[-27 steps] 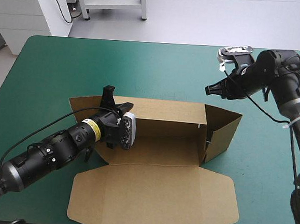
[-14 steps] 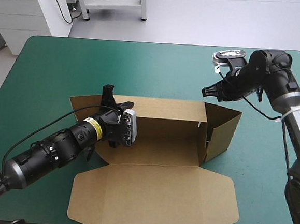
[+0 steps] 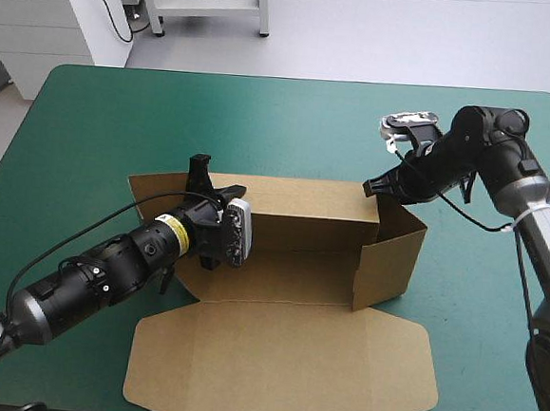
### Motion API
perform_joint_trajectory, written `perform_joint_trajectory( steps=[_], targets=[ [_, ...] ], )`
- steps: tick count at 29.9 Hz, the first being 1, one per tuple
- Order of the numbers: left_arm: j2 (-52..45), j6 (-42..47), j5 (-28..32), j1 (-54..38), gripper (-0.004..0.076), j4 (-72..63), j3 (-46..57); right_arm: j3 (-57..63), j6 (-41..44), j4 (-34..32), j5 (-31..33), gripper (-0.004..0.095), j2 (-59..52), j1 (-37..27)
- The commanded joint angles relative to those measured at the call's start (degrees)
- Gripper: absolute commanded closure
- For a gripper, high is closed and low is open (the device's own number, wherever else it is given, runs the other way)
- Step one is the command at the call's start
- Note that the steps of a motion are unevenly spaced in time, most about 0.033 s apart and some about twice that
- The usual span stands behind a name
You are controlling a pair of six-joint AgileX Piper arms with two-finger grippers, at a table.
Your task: Fold the box
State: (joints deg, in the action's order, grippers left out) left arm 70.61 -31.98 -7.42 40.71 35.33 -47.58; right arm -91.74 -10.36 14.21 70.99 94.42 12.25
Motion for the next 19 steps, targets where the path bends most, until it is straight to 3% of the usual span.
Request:
perform_joint_trajectory(
  steps=[1, 8, 19],
  targets=[
    [0.42, 2.04, -1.71, 0.51, 0.0731, -2.53, -0.12, -0.36, -2.15, 1.43, 0.35, 0.0929, -5.84, -0.40],
    [0.42, 2.04, -1.71, 0.51, 0.0731, -2.53, -0.12, 6.95, -5.77, 1.43, -0.83, 0.0929, -10.75, -0.40],
    [0.42, 2.04, -1.12, 0.51, 0.0731, -2.53, -0.12, 27.97, -18.21, 10.51, -22.35, 0.0927, -25.31, -0.40]
  ],
)
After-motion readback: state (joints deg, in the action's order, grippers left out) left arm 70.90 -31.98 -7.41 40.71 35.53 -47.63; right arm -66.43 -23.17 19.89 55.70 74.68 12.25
